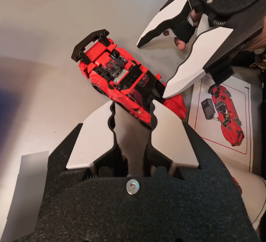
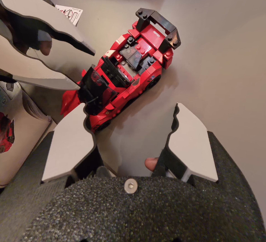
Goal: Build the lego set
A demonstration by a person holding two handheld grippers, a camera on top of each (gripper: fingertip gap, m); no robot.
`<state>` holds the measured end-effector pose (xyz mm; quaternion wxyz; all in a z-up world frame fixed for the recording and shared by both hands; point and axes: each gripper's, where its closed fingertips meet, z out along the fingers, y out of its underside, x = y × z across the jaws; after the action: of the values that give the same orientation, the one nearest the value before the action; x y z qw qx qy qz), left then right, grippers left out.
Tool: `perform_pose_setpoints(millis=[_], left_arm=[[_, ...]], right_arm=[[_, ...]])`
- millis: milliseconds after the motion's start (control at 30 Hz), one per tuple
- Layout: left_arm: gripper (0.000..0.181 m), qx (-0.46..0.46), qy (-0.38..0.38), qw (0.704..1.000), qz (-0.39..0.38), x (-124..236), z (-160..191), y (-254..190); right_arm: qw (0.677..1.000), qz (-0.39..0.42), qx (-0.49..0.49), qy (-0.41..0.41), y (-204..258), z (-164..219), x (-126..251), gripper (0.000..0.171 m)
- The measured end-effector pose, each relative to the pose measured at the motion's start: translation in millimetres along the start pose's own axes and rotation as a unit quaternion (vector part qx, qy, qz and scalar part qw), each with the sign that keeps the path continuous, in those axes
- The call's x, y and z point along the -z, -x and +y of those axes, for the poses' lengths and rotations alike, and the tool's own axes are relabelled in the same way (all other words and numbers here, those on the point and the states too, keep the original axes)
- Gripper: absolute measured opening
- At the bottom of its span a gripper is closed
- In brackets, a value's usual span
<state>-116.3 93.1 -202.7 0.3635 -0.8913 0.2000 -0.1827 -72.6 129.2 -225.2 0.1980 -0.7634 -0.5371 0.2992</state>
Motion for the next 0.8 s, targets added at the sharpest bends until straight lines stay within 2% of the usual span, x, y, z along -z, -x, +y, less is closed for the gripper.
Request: perform_pose_setpoints(millis=[33,800], left_arm=[[0.046,0.004,0.000,1.000,0.002,-0.2,0.4,-0.3],[0.037,0.029,0.005,0.999,0.024,-3.0,1.3,-3.4]], right_arm=[[1.000,-0.001,-0.002,0.001,0.1,0.5,-0.2,0.111],[1.000,-0.004,-0.008,0.007,0.8,1.9,-1.3,0.110]])
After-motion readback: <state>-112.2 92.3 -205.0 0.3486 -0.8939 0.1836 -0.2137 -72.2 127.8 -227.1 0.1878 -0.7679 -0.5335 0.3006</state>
